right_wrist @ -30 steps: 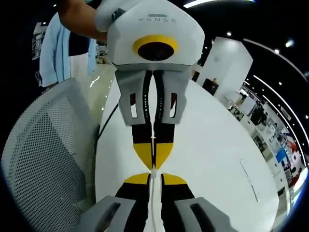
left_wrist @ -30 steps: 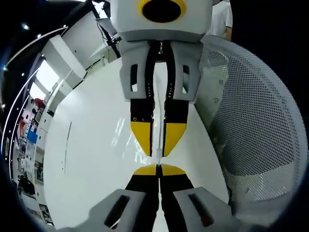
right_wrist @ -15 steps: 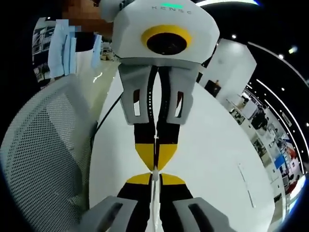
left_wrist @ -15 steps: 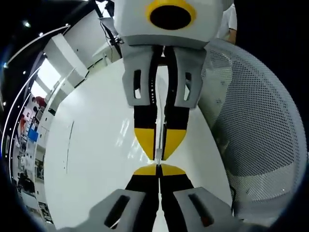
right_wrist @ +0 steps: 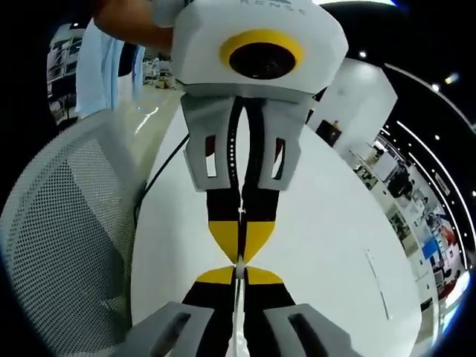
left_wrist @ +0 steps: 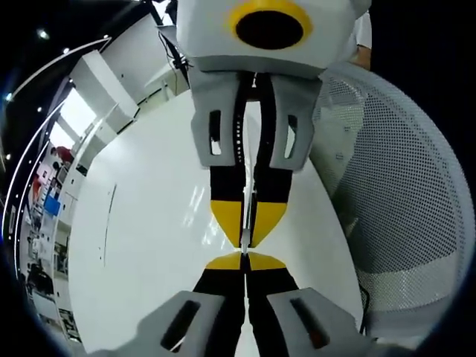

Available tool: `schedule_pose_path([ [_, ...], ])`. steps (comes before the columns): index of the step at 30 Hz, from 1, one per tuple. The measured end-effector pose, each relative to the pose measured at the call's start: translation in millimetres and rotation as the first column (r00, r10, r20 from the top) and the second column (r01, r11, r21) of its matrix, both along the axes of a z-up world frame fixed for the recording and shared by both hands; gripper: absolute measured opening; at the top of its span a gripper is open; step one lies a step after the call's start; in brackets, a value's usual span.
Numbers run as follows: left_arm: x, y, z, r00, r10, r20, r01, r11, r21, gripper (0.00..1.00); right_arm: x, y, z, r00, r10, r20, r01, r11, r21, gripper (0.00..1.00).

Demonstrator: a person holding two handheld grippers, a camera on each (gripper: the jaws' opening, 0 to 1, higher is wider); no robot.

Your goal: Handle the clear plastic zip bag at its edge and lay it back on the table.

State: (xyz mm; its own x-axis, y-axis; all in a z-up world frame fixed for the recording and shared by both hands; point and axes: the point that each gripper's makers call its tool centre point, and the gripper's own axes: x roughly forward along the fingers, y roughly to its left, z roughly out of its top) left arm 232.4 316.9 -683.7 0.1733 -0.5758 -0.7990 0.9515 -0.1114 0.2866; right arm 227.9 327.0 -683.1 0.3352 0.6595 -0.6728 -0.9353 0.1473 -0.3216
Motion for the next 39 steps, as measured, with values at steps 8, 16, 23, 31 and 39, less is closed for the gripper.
schedule_pose_path([
  [8,0.0,-0.4,-0.1,1.0,0.011,-0.006,-0.011,1.0,-0.009,0.0,1.1,-1.0,-0.4,1.0,-0.003,-0.006,0.003,1.0,0.002,0.0],
  [16,0.7,1.2,-0.4,1.0,0.017,-0.008,-0.017,1.0,-0.009,0.0,1.6,-0.8,-0.2,1.0,-0.007,-0.005,0.007,1.0,0.004,0.0],
  [23,0.8,2.3,-2.0,1.0,0.019,-0.015,-0.019,1.0,-0.005,0.0,0.8,-1.3,-0.6,1.0,-0.014,-0.014,0.014,1.0,0.009,0.0],
  [31,0.7,2.5,-2.4,1.0,0.018,-0.022,-0.018,1.0,-0.002,0.0,0.4,-2.0,-0.5,1.0,-0.023,-0.021,0.023,1.0,0.018,0.0],
  [39,0.2,3.7,-2.1,0.999,0.026,-0.024,-0.026,1.0,0.001,0.0,0.5,-1.8,-0.2,0.999,-0.025,-0.028,0.026,0.999,0.025,0.0],
])
